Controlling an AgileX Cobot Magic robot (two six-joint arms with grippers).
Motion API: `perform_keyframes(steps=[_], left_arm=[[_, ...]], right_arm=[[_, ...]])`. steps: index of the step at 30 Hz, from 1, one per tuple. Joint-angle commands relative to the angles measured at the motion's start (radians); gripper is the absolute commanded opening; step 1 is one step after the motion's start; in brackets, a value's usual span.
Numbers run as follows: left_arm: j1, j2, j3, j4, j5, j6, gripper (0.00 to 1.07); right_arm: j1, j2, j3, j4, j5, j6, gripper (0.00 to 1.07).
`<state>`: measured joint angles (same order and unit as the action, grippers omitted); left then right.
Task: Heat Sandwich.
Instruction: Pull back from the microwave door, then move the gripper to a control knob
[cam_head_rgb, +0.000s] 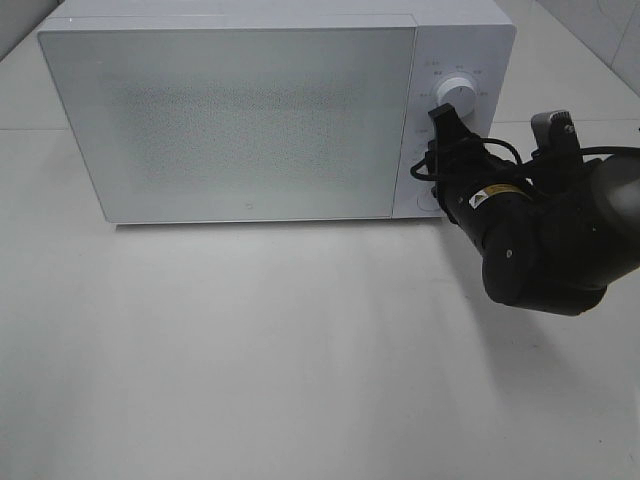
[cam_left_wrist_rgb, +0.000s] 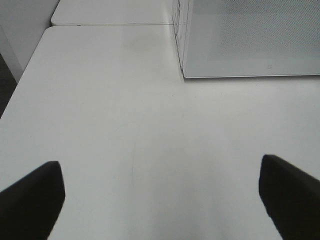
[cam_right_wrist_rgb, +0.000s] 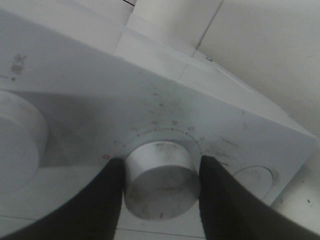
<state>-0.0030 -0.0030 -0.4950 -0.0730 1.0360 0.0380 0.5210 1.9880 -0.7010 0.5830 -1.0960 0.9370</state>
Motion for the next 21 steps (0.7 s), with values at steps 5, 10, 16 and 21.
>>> perform_keyframes(steps=[5,10,16,21], left_arm=[[-0.001,-0.027,0.002,0.002,-0.008,0.003,1.01],[-0.001,-0.027,0.002,0.002,-0.008,0.003,1.01],[-0.001,-0.027,0.002,0.002,-0.008,0.003,1.01],[-0.001,-0.027,0.002,0.002,-0.008,0.003,1.01]], right_arm=[[-0.008,-0.018,-0.023,-0.034,-0.158,0.164,0.08],[-0.008,-0.018,-0.023,-0.033,-0.161,0.301,0.08],[-0.008,-0.018,-0.022,-0.028,-0.16,0.421,0.08],[-0.008,-0.018,-0.022,-0.032,-0.159,0.403,0.08]])
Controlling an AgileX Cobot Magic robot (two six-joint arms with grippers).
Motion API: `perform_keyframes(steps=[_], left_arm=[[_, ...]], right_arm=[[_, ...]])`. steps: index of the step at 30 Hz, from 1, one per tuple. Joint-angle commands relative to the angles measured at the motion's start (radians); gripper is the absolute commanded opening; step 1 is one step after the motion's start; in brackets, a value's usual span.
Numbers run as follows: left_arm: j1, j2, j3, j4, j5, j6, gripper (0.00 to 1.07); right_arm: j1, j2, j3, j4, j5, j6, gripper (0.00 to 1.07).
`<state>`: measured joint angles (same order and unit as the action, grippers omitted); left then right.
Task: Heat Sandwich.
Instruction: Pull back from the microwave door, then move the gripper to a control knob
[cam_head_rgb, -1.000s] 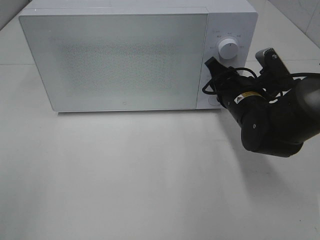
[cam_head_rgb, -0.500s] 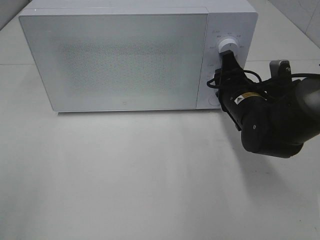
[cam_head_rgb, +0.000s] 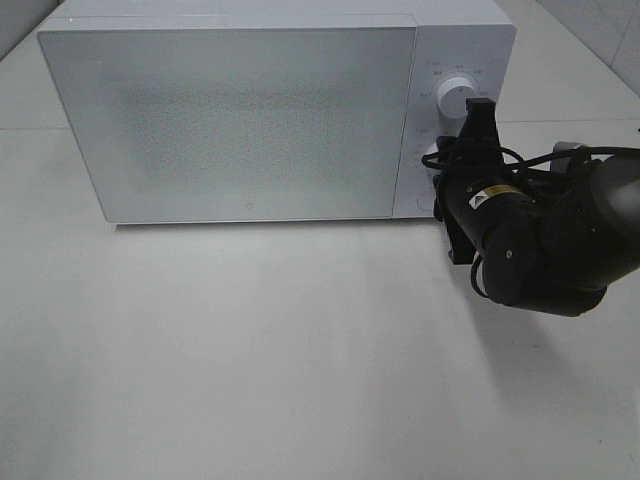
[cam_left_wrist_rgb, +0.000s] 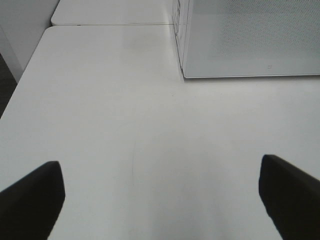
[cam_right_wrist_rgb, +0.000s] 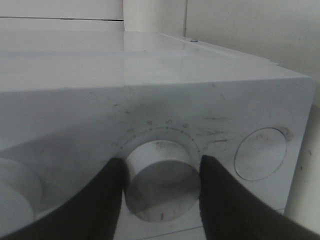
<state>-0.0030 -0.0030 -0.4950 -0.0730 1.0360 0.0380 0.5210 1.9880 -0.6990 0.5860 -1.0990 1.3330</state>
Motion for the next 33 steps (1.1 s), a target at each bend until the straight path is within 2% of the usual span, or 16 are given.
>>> perform_keyframes(steps=[1,11,16,20,21,22,24,26,27,28,29,31,33], left_arm=[[-0.001,-0.027,0.002,0.002,-0.008,0.003,1.01],[-0.001,-0.027,0.002,0.002,-0.008,0.003,1.01],[-0.001,-0.027,0.002,0.002,-0.008,0.003,1.01],[-0.001,-0.027,0.002,0.002,-0.008,0.003,1.01],[-0.001,-0.027,0.002,0.002,-0.008,0.003,1.01],[-0.001,-0.027,0.002,0.002,-0.008,0.003,1.01],[-0.001,-0.027,0.002,0.002,-0.008,0.003,1.01],[-0.001,-0.027,0.002,0.002,-0.008,0.003,1.01],[-0.001,-0.027,0.002,0.002,-0.008,0.003,1.01],[-0.001,-0.027,0.002,0.002,-0.008,0.003,1.01],[-0.001,-0.027,0.002,0.002,-0.008,0.003,1.01],[-0.001,-0.027,0.002,0.002,-0.008,0.003,1.01],[-0.001,-0.027,0.002,0.002,-0.008,0.003,1.01]], right_arm=[[-0.008,-0.018,-0.024,-0.037,-0.156,0.007,0.08],[-0.008,-0.018,-0.024,-0.037,-0.153,0.007,0.14],[-0.008,-0.018,-0.024,-0.037,-0.153,0.009,0.23],[-0.008,-0.018,-0.024,-0.037,-0.153,0.015,0.39],[-0.008,-0.018,-0.024,-0.037,-0.153,0.015,0.39],[-0.008,-0.018,-0.024,-0.037,-0.153,0.02,0.47],[-0.008,-0.018,-0.024,-0.037,-0.153,0.024,0.55],[-0.008,-0.018,-0.024,-0.037,-0.153,0.024,0.58],[-0.008,-0.018,-0.024,-0.037,-0.153,0.024,0.67],[-0.008,-0.018,-0.024,-0.037,-0.153,0.024,0.71],[-0.008,-0.018,-0.024,-0.037,-0.153,0.024,0.71],[-0.008,-0.018,-0.024,-0.041,-0.153,0.024,0.79],[-0.008,-0.018,-0.024,-0.05,-0.153,0.024,0.79]])
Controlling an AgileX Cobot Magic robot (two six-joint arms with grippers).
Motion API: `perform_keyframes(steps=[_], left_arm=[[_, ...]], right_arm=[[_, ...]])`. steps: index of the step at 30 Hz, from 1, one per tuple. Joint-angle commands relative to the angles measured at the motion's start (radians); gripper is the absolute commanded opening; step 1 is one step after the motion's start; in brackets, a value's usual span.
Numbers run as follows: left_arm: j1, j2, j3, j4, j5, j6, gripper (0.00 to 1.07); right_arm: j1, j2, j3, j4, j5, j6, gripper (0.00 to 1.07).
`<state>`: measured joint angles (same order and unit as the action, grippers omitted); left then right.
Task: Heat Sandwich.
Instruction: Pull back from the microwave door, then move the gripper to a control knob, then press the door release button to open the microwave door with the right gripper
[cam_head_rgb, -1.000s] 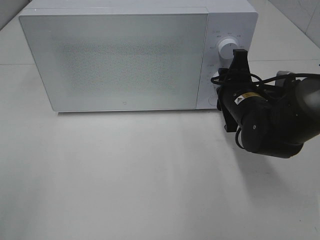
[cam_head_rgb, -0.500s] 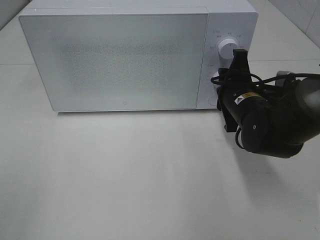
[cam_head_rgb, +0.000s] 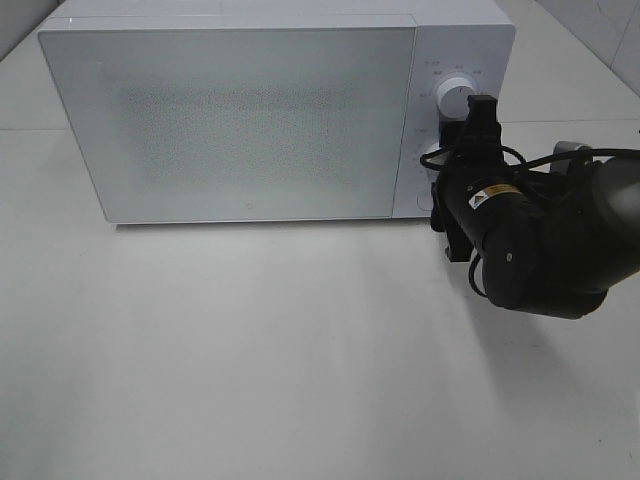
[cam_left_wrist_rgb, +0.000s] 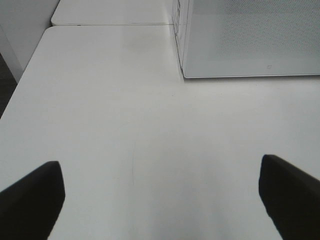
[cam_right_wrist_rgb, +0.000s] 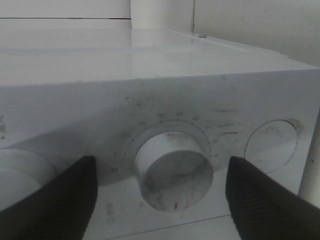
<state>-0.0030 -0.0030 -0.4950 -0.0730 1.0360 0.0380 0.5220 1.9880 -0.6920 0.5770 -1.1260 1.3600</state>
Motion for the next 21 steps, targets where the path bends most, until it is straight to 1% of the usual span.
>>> perform_keyframes(steps=[1,4,14,17,18,19,21], left_arm=[[-0.001,-0.027,0.002,0.002,-0.008,0.003,1.01],[-0.001,-0.027,0.002,0.002,-0.008,0.003,1.01],[-0.001,-0.027,0.002,0.002,-0.008,0.003,1.01],[-0.001,-0.027,0.002,0.002,-0.008,0.003,1.01],[-0.001,-0.027,0.002,0.002,-0.008,0.003,1.01],[-0.001,-0.027,0.002,0.002,-0.008,0.003,1.01],[-0.001,-0.027,0.002,0.002,-0.008,0.003,1.01]], right_arm=[[-0.009,-0.018,-0.031,-0.041,-0.126,-0.003,0.79],[-0.009,-0.018,-0.031,-0.051,-0.123,0.005,0.76],[-0.009,-0.04,-0.017,-0.1,-0.056,0.021,0.76],[-0.009,-0.07,0.036,-0.105,-0.034,0.027,0.76],[-0.009,-0.07,0.036,-0.105,-0.034,0.027,0.76],[-0.009,-0.09,0.068,-0.11,-0.025,0.027,0.76],[-0.009,-0.115,0.099,-0.11,0.007,0.026,0.76]])
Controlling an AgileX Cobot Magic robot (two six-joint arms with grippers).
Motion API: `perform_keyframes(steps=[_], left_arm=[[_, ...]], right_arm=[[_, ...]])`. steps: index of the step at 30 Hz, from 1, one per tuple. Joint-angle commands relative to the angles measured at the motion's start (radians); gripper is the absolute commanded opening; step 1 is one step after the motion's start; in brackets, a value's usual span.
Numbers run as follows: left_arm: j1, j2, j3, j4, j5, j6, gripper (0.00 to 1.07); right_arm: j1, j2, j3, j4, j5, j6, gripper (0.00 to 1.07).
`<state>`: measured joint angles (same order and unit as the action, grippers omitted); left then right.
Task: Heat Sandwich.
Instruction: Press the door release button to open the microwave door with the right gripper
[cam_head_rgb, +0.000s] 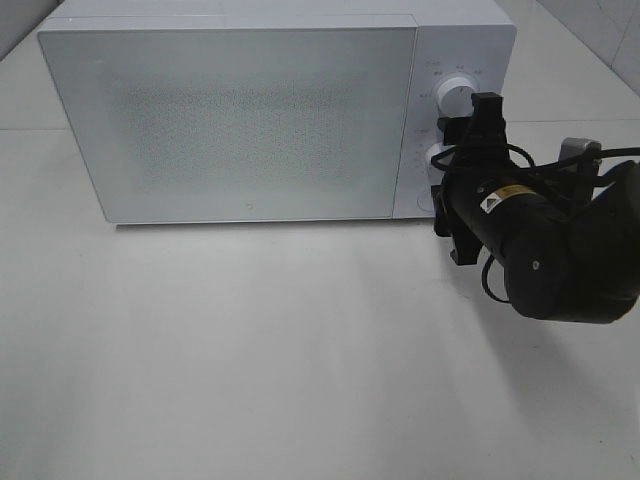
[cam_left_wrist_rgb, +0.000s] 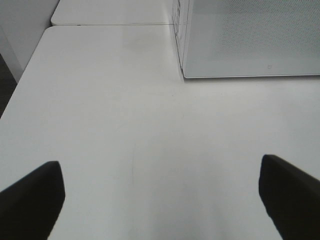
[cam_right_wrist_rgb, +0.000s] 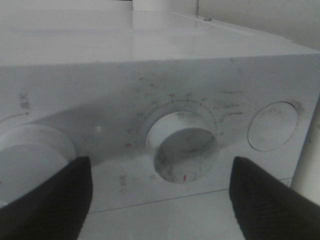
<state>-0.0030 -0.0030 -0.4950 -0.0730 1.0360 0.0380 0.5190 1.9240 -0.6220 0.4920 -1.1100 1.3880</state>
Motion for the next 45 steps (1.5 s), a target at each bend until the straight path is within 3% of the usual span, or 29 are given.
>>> perform_keyframes(steps=[1,9,14,18,29,37,40,42,45], left_arm=[[-0.001,-0.027,0.002,0.002,-0.008,0.003,1.01],[-0.001,-0.027,0.002,0.002,-0.008,0.003,1.01],[-0.001,-0.027,0.002,0.002,-0.008,0.003,1.01],[-0.001,-0.027,0.002,0.002,-0.008,0.003,1.01],[-0.001,-0.027,0.002,0.002,-0.008,0.003,1.01],[-0.001,-0.027,0.002,0.002,-0.008,0.003,1.01],[-0.001,-0.027,0.002,0.002,-0.008,0.003,1.01],[-0.001,-0.027,0.002,0.002,-0.008,0.003,1.01],[-0.001,-0.027,0.002,0.002,-0.008,0.003,1.01]], right_arm=[[-0.006,-0.08,0.06,-0.03,0.022,-0.004,0.76],[-0.006,-0.196,0.148,-0.041,0.181,-0.082,0.76],[-0.006,-0.324,0.159,-0.043,0.431,-0.278,0.76],[-0.006,-0.387,0.159,-0.041,0.521,-0.395,0.76],[-0.006,-0.535,0.087,-0.043,0.86,-1.013,0.74],[-0.006,-0.598,0.003,-0.057,1.136,-1.313,0.74],[-0.006,-0.606,-0.021,-0.107,1.21,-1.34,0.74],[-0.006,-0.614,-0.058,-0.226,1.324,-1.34,0.74],[-0.006,-0.619,-0.085,-0.305,1.403,-1.334,0.74]])
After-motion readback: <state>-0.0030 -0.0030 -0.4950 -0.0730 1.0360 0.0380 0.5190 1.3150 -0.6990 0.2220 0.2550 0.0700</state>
